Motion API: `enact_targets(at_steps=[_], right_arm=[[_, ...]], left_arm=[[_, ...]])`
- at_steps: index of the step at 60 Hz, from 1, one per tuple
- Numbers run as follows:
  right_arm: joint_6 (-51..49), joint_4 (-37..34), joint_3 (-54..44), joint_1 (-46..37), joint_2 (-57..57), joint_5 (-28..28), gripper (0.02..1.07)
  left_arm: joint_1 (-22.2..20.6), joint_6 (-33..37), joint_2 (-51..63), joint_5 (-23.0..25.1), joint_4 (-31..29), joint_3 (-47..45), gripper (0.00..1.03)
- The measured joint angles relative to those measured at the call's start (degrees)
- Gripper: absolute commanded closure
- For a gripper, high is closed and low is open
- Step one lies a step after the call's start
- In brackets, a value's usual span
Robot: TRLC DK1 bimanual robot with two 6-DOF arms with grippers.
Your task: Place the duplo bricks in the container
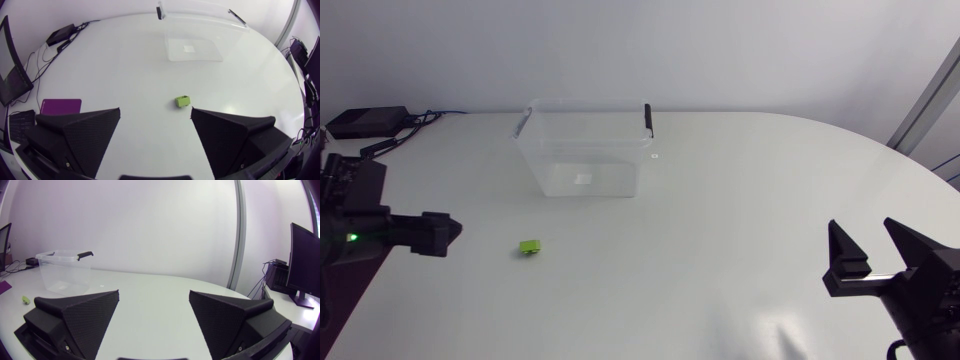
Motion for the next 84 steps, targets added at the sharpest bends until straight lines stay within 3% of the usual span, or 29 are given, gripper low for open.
enact_targets(at_steps=[17, 31, 60, 84], right_arm=[[0.0, 0.0, 0.0, 0.0, 0.0, 0.0, 0.06], [0.0, 0.0, 0.0, 0.0, 0.0, 0.0, 0.06], [0.0, 0.0, 0.0, 0.0, 0.0, 0.0, 0.06], [0.0, 0.0, 0.0, 0.0, 0.0, 0.0, 0.06]], left_arm=[[-2.8, -1.3, 19.1, 0.0, 6.1, 0.1, 0.04], [-6.3, -2.6, 32.1, 0.0, 6.4, 4.9, 0.04], [-15.0, -9.9, 47.5, -0.4, 6.7, 14.2, 0.04], [-14.1, -11.0, 53.1, -2.0, 8.8, 14.9, 0.05]])
